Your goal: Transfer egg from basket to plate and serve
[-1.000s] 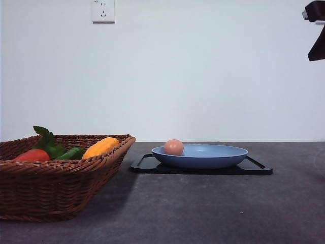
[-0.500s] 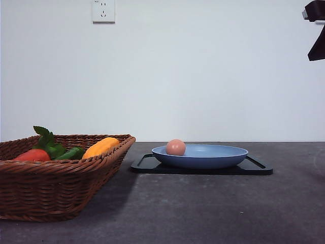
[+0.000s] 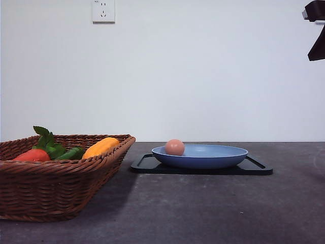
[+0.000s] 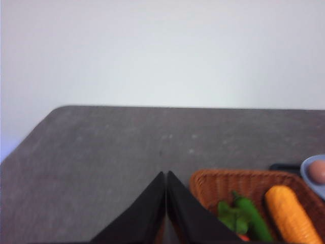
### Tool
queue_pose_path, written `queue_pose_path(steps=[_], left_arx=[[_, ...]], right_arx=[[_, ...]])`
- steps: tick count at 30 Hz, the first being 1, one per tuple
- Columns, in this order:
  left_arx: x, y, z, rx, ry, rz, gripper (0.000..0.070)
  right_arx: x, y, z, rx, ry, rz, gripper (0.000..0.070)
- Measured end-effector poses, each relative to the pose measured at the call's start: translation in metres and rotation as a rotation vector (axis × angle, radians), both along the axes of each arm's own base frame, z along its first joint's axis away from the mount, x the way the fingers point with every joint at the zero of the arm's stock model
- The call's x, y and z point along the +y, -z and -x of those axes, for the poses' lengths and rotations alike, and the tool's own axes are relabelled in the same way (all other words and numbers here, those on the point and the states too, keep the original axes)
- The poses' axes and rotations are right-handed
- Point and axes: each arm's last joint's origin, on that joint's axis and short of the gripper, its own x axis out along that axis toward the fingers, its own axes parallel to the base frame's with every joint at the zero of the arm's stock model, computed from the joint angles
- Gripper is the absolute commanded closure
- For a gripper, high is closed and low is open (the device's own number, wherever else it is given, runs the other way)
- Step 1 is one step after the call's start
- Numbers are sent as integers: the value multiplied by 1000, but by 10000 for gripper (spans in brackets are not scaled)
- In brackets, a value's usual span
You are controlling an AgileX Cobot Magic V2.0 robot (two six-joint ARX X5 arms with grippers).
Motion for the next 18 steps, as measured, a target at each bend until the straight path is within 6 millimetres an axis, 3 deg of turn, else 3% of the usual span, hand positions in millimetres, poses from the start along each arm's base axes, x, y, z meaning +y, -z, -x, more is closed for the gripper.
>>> queue_pose_path(steps=[6, 18], left_arx=[[1, 40, -9, 52, -6, 12, 700], [1, 87, -19, 114, -9, 16, 700]], right_arx=[[0, 0, 0, 0, 0, 0, 700], [0, 0, 0, 0, 0, 0, 700]])
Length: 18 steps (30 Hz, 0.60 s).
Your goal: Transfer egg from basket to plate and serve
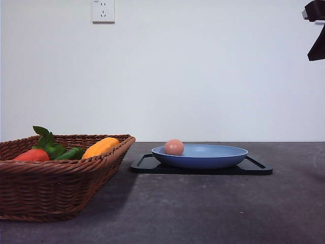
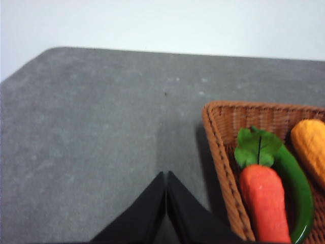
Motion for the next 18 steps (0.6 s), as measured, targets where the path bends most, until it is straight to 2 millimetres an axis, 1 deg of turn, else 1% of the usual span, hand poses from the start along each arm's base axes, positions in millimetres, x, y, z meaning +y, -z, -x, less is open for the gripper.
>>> queue_pose_path(steps=[4, 18], left_arx=[[0, 9, -2, 22, -1, 3, 700], [1, 11, -4, -18, -43, 80, 700]], right_arx=[[0, 0, 0, 0, 0, 0, 700], [0, 0, 0, 0, 0, 0, 700]])
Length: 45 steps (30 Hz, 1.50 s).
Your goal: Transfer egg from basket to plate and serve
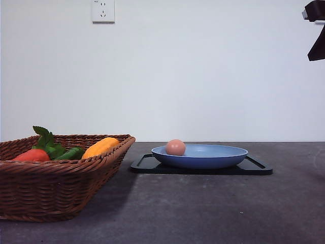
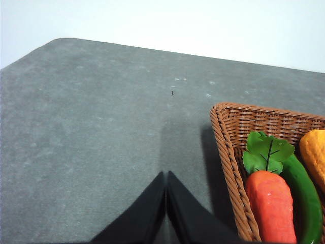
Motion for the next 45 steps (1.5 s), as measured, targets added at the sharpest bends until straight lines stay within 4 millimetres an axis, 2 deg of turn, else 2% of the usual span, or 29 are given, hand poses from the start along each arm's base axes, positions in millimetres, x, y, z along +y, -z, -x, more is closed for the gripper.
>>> queue_pose_path(steps=[23, 29, 32, 37, 42, 45], left_arx=[[0, 0, 0, 0, -3, 17, 700], [0, 0, 0, 0, -3, 17, 700], [0, 0, 0, 0, -2, 17, 700], [0, 0, 0, 0, -3, 17, 700], [0, 0, 0, 0, -3, 17, 700], [0, 0, 0, 0, -2, 17, 700]], right_arx=[[-2, 0, 0, -7, 46, 12, 700], [-25, -5, 20, -109, 125, 12, 700], [-37, 6, 30, -163, 80, -10, 700], [-51, 43, 37, -159, 118, 2, 700], [-54, 74, 38, -127, 153, 11, 700], [-55, 82, 38, -101, 157, 16, 700]])
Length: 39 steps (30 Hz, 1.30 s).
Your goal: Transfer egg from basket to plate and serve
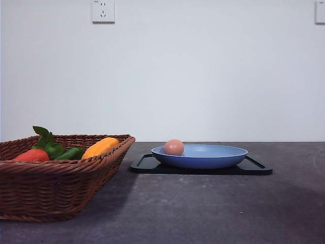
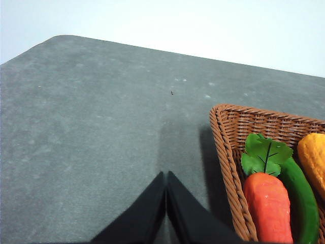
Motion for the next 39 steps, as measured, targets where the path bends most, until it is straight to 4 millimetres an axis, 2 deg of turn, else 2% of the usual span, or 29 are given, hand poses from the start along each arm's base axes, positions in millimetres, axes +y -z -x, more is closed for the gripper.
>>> queue_pose_path(steps=[7, 39], left_arx=[[0, 0, 0, 0, 0, 0, 700], [0, 0, 0, 0, 0, 0, 700]], right_arx=[[-1, 6, 4, 54, 12, 2, 700], [-2, 4, 4, 37, 18, 2, 700]])
